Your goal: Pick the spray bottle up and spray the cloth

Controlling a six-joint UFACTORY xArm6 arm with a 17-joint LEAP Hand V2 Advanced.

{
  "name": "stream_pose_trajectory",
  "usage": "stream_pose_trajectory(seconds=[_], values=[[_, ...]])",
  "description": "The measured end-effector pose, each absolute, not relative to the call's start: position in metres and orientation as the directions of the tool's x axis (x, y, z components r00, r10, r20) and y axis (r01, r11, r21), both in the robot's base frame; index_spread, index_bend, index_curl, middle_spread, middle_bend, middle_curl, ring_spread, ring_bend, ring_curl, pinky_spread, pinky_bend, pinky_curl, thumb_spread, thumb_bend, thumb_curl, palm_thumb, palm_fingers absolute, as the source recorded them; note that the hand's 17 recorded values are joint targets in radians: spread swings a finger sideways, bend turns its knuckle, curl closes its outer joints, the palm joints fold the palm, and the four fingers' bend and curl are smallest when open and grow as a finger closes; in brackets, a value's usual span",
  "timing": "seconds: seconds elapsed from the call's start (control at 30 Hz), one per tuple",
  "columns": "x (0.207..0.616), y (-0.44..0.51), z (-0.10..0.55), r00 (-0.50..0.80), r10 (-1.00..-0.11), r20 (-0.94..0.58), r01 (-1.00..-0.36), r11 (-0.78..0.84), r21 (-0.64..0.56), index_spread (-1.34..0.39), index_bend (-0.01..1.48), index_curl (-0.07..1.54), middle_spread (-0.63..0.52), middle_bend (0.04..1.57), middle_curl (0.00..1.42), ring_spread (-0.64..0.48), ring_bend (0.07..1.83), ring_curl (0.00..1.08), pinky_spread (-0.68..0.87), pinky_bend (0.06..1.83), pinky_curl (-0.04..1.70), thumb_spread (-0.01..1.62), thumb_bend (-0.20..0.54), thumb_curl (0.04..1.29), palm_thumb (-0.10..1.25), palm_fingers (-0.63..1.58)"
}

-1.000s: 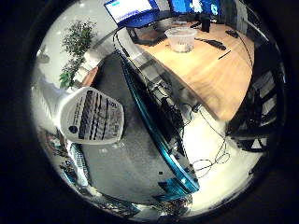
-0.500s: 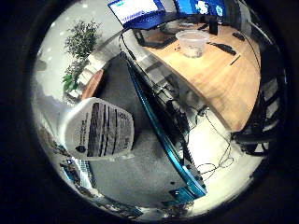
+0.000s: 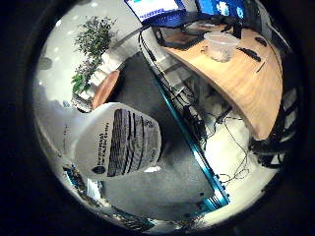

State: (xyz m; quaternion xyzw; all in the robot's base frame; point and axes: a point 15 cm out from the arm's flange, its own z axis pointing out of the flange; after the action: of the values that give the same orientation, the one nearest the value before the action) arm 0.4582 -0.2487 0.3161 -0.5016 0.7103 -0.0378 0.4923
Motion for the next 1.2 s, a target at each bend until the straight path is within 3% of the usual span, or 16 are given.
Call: stream_pose_trajectory(seconds=[0.17,0.6,0.9,1.2], values=[[0.461,-0.231,0.315,0.019,-0.728,-0.685,-0.694,0.484,-0.533,-0.14,0.15,0.25,0.13,0.36,0.37,0.14,0.47,0.28,0.31,0.42,0.3,1.12,-0.02,0.25,0.46,0.25],[0.461,-0.212,0.304,0.041,-0.683,-0.73,-0.718,0.488,-0.496,-0.19,0.18,0.29,-0.03,0.52,0.44,-0.03,0.76,0.33,0.05,0.52,0.27,1.14,-0.016,0.27,0.51,0.54],[0.46,-0.203,0.292,0.045,-0.649,-0.76,-0.714,0.511,-0.479,-0.29,0.2,0.35,-0.16,0.64,0.52,-0.17,0.95,0.4,-0.25,0.84,0.29,1.17,-0.013,0.28,0.6,0.86],[0.464,-0.2,0.293,0.058,-0.629,-0.776,-0.7,0.528,-0.481,-0.37,0.32,0.51,-0.22,0.76,0.61,-0.2,1.01,0.45,-0.41,0.99,0.35,1.19,-0.012,0.29,0.65,1.16]])
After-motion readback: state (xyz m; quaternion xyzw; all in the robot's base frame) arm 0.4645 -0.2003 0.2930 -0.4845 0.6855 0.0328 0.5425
